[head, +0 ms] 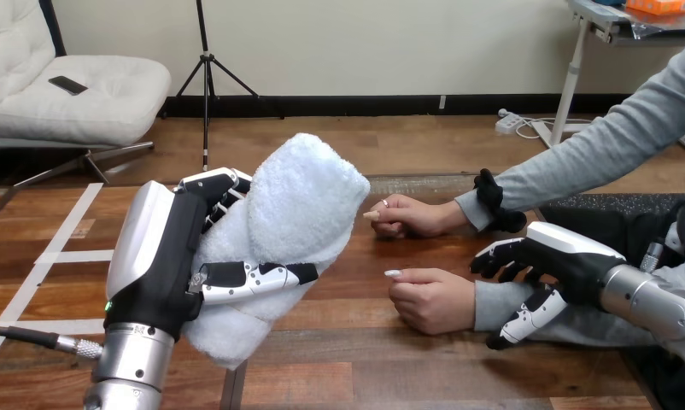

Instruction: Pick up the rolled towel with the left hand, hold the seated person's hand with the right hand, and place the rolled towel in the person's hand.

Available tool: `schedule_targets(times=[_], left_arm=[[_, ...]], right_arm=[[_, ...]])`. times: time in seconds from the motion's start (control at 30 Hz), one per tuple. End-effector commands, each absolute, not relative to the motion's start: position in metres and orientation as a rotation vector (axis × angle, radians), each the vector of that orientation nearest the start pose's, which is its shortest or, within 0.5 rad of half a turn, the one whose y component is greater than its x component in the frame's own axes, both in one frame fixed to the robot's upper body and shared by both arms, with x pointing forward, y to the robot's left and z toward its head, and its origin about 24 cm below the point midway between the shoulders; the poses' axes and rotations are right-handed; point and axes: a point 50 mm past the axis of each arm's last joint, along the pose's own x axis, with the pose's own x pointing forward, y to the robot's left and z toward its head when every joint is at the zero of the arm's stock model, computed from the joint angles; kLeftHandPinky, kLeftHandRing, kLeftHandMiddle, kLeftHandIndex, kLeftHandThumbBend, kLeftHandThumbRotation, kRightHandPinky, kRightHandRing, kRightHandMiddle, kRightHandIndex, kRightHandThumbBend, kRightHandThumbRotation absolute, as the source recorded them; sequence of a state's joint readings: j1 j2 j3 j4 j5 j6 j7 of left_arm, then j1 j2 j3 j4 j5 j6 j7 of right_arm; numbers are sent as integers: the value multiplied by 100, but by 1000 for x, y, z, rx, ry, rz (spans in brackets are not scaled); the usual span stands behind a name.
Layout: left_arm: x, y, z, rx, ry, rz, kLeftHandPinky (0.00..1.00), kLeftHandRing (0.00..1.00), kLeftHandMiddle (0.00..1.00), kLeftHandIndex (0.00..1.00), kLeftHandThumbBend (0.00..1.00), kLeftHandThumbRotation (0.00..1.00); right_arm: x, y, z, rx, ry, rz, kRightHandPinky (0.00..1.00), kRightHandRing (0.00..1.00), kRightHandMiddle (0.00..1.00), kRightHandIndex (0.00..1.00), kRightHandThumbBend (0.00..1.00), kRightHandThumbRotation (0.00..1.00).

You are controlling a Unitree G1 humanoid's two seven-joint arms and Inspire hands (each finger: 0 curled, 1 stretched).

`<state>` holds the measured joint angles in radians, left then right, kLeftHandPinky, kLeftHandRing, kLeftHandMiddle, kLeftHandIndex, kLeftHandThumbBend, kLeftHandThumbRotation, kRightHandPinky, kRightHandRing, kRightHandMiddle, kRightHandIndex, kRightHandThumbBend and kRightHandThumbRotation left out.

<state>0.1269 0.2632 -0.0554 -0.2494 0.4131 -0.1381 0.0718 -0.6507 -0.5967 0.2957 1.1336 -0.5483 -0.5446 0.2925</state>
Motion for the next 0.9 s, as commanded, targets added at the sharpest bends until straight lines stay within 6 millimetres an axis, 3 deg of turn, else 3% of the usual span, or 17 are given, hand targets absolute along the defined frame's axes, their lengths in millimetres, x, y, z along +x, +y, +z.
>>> schedule_targets(times=[0.0, 0.87], left_arm=[[229, 174, 107, 637, -378, 6, 31, 36, 41, 43, 62, 0], [231, 174, 103, 633, -352, 1, 30, 35, 41, 43, 63, 0]], right_arm=[[353, -246, 68, -1218, 162, 555, 69, 78, 81, 79, 100, 21], [355, -235, 58, -1319, 198, 617, 64, 71, 73, 72, 100, 20]])
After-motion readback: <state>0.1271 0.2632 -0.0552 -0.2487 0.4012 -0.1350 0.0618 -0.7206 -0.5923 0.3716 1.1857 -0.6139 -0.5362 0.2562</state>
